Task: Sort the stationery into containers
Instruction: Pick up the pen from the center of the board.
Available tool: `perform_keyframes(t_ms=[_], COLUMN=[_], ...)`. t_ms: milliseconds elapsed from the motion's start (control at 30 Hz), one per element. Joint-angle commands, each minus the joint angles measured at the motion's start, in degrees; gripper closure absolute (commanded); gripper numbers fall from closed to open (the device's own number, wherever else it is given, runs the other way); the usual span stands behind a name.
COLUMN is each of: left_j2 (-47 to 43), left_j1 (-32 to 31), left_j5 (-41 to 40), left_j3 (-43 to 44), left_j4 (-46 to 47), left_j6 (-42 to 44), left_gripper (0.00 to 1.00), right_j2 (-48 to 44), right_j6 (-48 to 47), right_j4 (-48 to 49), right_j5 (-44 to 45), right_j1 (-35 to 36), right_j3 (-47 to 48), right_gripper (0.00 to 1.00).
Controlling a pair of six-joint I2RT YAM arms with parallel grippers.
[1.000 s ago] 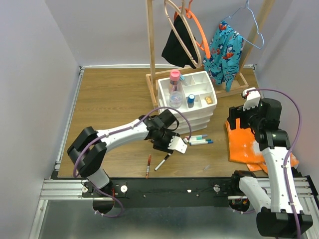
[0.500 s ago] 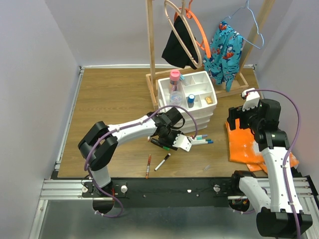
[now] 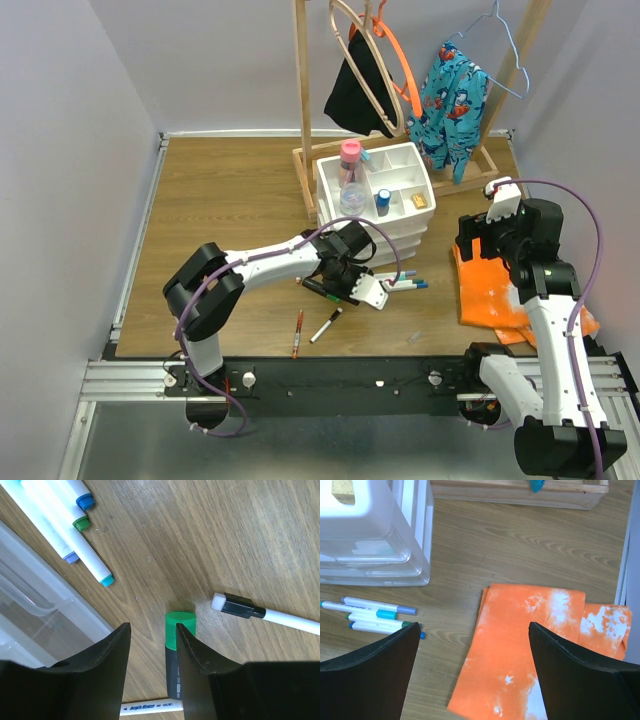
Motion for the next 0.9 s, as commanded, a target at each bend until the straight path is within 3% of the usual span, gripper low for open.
perform_keyframes(t_ms=[0,200,600,733,867], left_j2=[1.7,-1.9,-0.9,-0.5,-2.3], left_j1=[1.1,0.6,0.2,0.1,-0.4], left_j5=[-2.2,-4.4,-4.2,-2.5,-0.5], left_j3=[-2.9,-5.7,-5.3,-4.1,-2.9], left_j4=[-4.5,-5.0,-5.2,-6.7,-7.1], left_j6=[2.0,6.1,3.1,0.6,-2.9], left_gripper=[0.51,0.52,0.55,0.67,0.73], right_j2=[0.1,0.1,0.1,-0.1,-0.3], right_j6=[0.4,0.4,0.7,0.6,0.6], right_j4=[0.9,0.9,1.4,1.4,1.9], right_j5=[-0.1,0.0,-0.5,-0.4,-0.3], right_j1=[-0.3,-0.3,-0.3,-0.3,-0.3], right_j3=[-0.2,-0.2,-0.8,-1.0,-1.3], right_gripper=[0.04,0.04,0.04,0.04,0.04])
